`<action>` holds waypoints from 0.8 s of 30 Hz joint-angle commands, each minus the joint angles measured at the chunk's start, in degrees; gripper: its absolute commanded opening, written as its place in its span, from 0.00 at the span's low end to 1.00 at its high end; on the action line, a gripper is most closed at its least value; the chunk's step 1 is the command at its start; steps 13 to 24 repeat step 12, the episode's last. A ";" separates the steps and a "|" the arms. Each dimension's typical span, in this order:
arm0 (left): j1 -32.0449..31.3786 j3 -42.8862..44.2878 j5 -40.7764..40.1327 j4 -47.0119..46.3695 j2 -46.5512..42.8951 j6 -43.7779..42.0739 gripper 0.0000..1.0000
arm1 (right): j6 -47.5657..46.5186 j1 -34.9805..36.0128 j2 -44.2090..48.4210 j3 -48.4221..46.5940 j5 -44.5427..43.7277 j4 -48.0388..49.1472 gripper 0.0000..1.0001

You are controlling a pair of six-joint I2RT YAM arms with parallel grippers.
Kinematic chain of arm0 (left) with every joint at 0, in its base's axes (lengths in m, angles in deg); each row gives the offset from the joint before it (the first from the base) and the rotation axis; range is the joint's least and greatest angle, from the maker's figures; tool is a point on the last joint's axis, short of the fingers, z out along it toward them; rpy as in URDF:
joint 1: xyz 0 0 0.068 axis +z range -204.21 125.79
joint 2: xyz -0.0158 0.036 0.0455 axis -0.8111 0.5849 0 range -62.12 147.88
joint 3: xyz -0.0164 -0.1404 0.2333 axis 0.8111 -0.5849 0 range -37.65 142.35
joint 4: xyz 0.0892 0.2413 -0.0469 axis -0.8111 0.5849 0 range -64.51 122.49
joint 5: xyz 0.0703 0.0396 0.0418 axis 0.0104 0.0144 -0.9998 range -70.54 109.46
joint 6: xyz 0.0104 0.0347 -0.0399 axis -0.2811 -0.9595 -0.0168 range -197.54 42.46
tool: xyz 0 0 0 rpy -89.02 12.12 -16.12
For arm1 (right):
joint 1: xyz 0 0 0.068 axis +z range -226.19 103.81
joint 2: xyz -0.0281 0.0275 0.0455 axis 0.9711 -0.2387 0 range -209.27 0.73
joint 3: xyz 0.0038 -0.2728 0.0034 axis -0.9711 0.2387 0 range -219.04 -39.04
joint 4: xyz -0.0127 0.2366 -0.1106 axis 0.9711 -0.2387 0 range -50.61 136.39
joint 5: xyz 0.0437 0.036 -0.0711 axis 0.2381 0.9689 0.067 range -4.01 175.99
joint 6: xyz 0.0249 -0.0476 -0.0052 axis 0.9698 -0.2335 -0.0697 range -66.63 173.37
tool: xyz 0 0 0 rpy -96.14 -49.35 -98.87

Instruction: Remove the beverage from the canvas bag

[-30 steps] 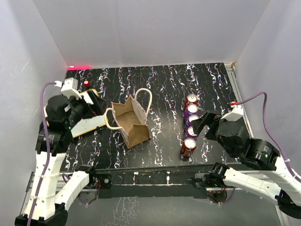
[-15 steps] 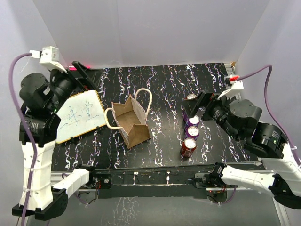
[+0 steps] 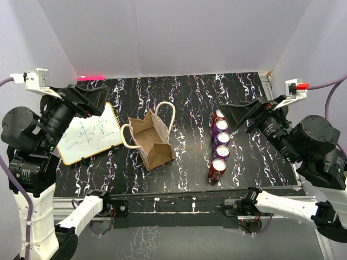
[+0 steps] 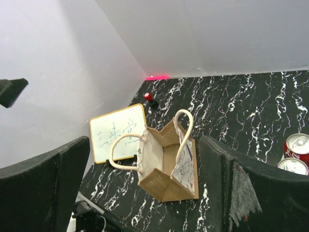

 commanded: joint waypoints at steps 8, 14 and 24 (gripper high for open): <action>0.29 -0.91 -0.90 -1.31 0.41 -0.43 0.97 | -0.53 -0.19 0.10 -1.44 -1.00 3.35 0.99; 0.32 -1.36 -0.35 -1.11 0.38 -0.36 0.97 | -3.16 -0.20 0.87 0.48 0.76 5.96 0.99; 0.32 -1.36 -0.35 -1.11 0.38 -0.36 0.97 | -3.16 -0.20 0.87 0.48 0.76 5.96 0.99</action>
